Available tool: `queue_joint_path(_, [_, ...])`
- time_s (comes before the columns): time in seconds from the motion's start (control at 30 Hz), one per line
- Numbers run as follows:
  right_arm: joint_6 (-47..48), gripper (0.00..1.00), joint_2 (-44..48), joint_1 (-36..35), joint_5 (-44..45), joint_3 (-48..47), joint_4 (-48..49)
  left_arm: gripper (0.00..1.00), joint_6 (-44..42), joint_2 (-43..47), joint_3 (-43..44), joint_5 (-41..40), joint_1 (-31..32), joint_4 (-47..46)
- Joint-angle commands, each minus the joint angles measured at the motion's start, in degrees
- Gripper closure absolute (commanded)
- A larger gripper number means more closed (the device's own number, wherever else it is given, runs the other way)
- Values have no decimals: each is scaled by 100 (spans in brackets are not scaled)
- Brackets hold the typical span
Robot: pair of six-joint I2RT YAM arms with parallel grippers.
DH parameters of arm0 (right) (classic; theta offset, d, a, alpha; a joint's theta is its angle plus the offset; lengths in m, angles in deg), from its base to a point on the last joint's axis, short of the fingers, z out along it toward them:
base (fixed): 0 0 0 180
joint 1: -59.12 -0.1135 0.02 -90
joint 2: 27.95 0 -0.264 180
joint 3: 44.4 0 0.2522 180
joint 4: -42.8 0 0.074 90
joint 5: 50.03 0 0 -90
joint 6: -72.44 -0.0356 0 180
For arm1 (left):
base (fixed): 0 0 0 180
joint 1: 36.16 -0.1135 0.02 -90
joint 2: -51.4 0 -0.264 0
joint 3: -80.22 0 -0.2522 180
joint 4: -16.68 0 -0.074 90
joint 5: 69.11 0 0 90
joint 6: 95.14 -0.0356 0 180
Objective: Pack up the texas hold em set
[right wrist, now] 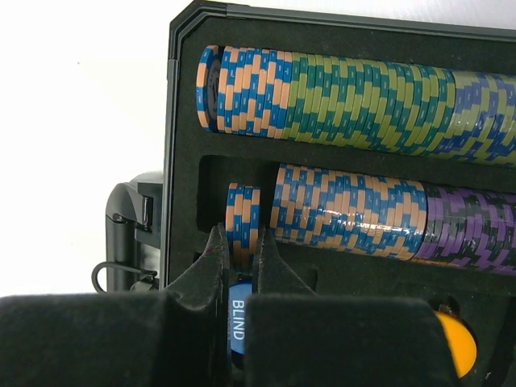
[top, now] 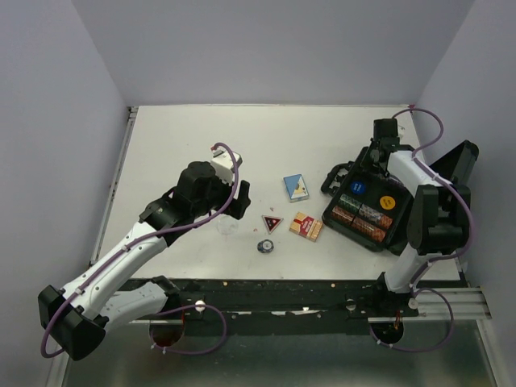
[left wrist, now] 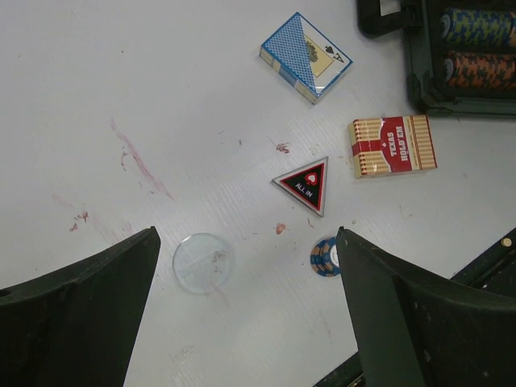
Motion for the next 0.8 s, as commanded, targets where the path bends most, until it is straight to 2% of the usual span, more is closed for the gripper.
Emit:
queue_joint_path(0.0, [72, 99, -133, 5, 317, -80, 222, 1, 42, -49, 5, -65, -1, -9])
queue_joint_path(0.5, [45, 99, -221, 5, 713, -19, 116, 1, 24, -75, 14, -38, -1, -1])
queue_joint_path(0.77, [63, 84, -238, 5, 678, -124, -33, 1, 24, -92, 22, -38, -1, 8])
